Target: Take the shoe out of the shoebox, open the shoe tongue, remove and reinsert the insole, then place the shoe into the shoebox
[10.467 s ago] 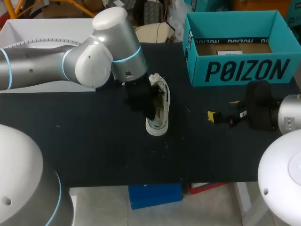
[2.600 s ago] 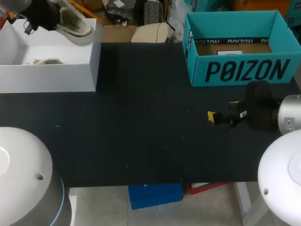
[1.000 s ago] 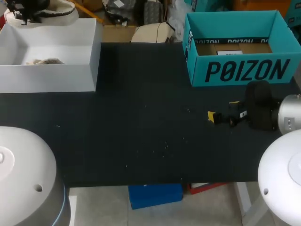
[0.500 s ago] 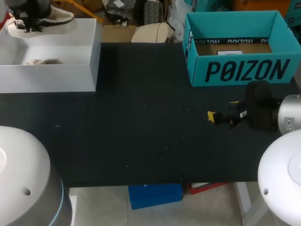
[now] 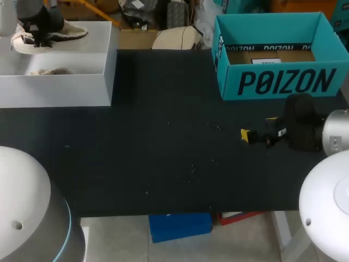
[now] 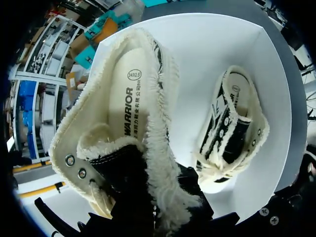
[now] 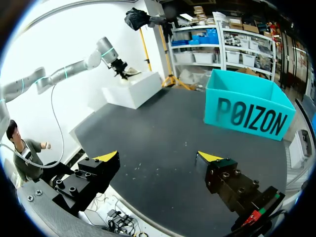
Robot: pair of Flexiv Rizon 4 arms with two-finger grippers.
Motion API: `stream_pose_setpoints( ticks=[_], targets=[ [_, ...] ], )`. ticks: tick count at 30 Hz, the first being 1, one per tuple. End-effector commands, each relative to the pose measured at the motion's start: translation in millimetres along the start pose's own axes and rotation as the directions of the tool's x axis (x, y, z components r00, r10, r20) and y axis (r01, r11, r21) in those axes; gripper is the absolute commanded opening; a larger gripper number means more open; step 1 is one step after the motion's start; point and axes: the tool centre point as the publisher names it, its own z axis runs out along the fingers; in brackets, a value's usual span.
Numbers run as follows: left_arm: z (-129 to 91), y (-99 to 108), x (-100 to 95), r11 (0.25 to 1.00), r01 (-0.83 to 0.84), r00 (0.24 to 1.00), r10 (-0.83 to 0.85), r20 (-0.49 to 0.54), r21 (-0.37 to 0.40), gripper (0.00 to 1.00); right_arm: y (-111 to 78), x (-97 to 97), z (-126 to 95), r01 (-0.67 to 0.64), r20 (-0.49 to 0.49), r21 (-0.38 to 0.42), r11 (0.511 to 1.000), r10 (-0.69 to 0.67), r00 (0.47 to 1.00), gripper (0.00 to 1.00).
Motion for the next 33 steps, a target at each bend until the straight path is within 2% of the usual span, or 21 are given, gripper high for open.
stream_pose_setpoints(
  ticks=[1,19,21,25,27,33],
  targets=[
    [13,-2,-3.3,1.000,-0.002,1.000,0.002,-0.007,-0.013,0.00,-1.6,0.8,1,-0.001,0.002,-0.004,1.000,0.001,1.000,1.00],
    [40,-3,8.9,0.996,-0.042,0.998,0.038,-0.043,-0.082,0.00,-1.6,0.8,1,-0.001,0.002,-0.004,1.000,0.001,1.000,1.00],
    [40,-3,9.3,0.996,-0.038,0.998,0.034,-0.047,-0.080,0.39,-1.6,0.8,1,-0.001,0.002,-0.004,1.000,0.001,1.000,1.00],
    [30,-4,6.0,0.996,-0.034,0.999,0.032,-0.035,-0.079,0.53,-1.6,0.8,1,-0.001,0.002,-0.004,1.000,0.001,1.000,1.00],
    [22,-5,4.1,0.997,-0.035,0.999,0.034,-0.025,-0.076,0.54,-1.6,0.8,1,-0.001,0.002,-0.004,1.000,0.001,1.000,1.00],
    [-6,-12,4.4,0.997,-0.044,0.999,0.043,-0.010,-0.061,0.39,-1.6,0.8,1,-0.001,0.002,-0.004,1.000,0.001,1.000,1.00]
  ],
)
